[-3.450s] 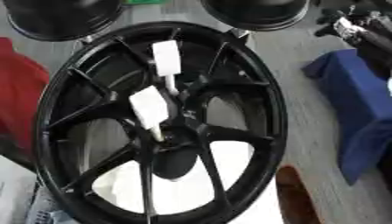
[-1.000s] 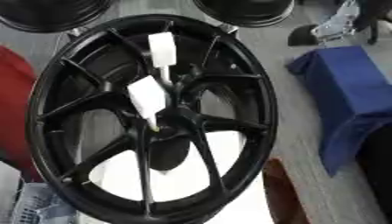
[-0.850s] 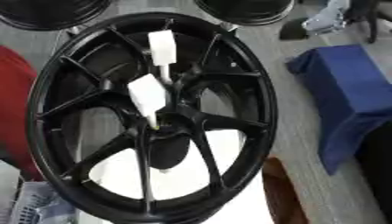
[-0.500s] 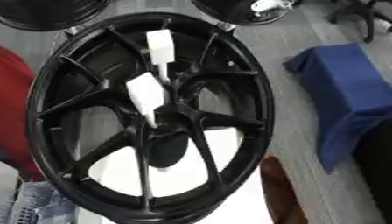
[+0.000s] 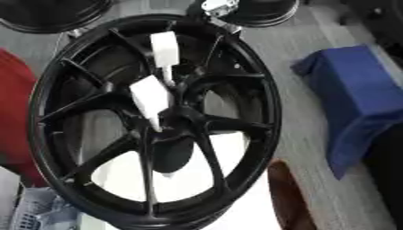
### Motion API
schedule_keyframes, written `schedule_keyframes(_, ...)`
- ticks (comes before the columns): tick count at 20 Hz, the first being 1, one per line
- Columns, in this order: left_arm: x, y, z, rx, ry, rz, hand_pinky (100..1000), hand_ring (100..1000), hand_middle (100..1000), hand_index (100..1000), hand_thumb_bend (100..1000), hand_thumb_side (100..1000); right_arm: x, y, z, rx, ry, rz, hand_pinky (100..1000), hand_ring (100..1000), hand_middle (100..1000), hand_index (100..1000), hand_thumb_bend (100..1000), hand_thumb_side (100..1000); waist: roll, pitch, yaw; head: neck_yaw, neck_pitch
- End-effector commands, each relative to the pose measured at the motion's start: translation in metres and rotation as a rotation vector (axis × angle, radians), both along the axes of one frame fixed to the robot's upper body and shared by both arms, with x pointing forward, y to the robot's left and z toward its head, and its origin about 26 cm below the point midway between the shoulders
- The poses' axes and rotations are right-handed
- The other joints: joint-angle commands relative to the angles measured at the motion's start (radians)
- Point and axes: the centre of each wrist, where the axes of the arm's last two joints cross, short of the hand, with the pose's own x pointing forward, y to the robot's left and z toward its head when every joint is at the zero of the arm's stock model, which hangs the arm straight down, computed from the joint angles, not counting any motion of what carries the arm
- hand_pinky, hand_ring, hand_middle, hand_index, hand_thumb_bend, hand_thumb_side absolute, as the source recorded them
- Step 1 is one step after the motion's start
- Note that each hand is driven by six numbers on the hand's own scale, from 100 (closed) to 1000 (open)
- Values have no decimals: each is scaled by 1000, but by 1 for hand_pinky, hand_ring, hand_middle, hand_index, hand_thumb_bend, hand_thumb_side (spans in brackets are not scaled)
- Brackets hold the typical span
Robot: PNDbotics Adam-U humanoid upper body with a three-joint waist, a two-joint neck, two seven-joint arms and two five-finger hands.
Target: Pull the pin out of the wheel hub.
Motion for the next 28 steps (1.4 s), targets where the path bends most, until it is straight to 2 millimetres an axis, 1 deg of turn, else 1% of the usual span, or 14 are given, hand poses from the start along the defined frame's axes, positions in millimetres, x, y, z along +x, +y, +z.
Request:
schedule_keyframes(1, -2, 6, 10, 18, -22, 17, 753, 655, 598, 718, 348, 661, 4, 3, 8, -2, -21, -7, 895, 808, 758, 819, 423, 469, 6, -27, 3, -8, 3)
schedule_keyframes(8, -2, 7, 10, 17, -17, 25, 753, 653, 596, 716, 346, 660, 12, 8, 0, -20, 25, 0, 906, 825, 779, 836, 438, 511, 4, -27, 3, -16, 6)
schedule_keyframes(12, -1, 7, 10, 16, -14, 29, 754, 653, 596, 716, 344, 660, 15, 8, -4, -7, 88, 24, 918, 827, 787, 846, 429, 549, 3, -25, 4, -22, 9)
schedule_keyframes(15, -1, 8, 10, 16, -14, 31, 754, 652, 595, 716, 344, 659, 15, 7, -5, 22, 141, 39, 921, 828, 790, 850, 424, 553, 2, -26, 5, -22, 10)
schedule_keyframes(20, -1, 8, 9, 16, -9, 31, 754, 652, 595, 716, 345, 659, 12, 7, -5, 48, 194, 42, 923, 826, 789, 852, 413, 561, -1, -31, 4, -25, 10)
schedule_keyframes(24, -1, 9, 9, 15, -8, 34, 754, 652, 595, 716, 346, 659, 6, 9, -8, 38, 211, 35, 919, 828, 789, 853, 433, 562, -6, -37, 3, -27, 12)
schedule_keyframes(26, -1, 9, 9, 15, -7, 34, 754, 652, 595, 716, 346, 659, 0, 12, -7, 16, 180, 37, 908, 834, 790, 852, 479, 556, -7, -40, 4, -26, 14)
schedule_keyframes(28, -2, 10, 8, 14, -3, 37, 754, 652, 595, 716, 346, 660, -8, 17, -5, -17, 120, 38, 903, 836, 789, 852, 497, 549, -7, -41, 2, -26, 9)
